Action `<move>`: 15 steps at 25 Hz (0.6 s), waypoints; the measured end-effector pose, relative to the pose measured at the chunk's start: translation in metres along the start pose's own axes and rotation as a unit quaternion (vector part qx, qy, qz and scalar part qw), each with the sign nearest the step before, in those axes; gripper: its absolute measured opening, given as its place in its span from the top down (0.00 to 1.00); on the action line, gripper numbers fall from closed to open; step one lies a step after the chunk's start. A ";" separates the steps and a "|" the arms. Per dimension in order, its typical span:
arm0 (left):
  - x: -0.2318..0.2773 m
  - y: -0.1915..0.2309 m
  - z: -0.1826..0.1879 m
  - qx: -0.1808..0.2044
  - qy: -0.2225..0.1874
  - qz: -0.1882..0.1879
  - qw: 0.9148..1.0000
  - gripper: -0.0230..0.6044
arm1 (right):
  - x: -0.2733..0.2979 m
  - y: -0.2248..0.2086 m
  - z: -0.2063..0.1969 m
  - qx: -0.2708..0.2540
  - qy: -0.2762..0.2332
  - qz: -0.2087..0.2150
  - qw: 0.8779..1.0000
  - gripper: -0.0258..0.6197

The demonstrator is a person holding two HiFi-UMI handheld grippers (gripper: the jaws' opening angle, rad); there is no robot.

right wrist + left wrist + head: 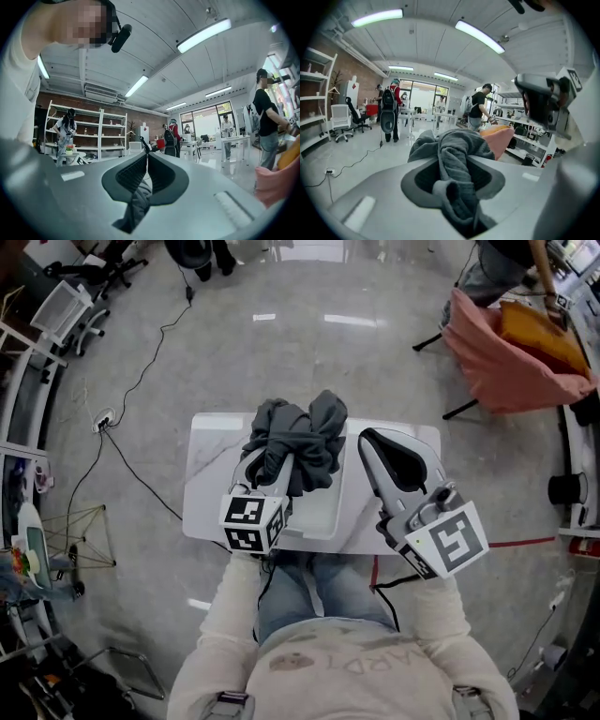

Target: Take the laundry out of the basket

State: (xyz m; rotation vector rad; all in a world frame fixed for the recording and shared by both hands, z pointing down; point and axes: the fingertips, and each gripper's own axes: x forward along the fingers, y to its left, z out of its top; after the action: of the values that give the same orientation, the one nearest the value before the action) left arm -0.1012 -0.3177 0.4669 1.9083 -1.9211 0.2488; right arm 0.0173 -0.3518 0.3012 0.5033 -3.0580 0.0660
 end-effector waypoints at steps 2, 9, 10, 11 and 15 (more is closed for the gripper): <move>-0.022 -0.006 0.030 0.015 -0.028 -0.006 0.999 0.74 | -0.004 0.010 0.005 0.001 0.000 -0.002 1.000 0.90; -0.104 -0.023 0.100 0.045 -0.117 -0.032 0.992 0.74 | -0.025 0.060 0.016 -0.006 -0.001 -0.027 1.000 0.91; -0.116 -0.024 0.107 0.048 -0.126 -0.035 0.990 0.74 | -0.028 0.068 0.018 -0.005 -0.001 -0.033 0.999 0.91; -0.128 -0.026 0.114 0.052 -0.134 -0.039 0.989 0.74 | -0.031 0.076 0.020 -0.003 -0.002 -0.039 0.999 0.91; -0.170 -0.036 0.132 0.078 -0.163 -0.049 0.982 0.74 | -0.040 0.106 0.027 -0.009 0.001 -0.057 0.998 0.91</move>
State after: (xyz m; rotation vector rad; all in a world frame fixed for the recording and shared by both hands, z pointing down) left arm -0.0927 -0.2189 0.2726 2.2570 -2.0541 0.0607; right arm 0.0200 -0.2406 0.2684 0.6756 -3.0173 0.0358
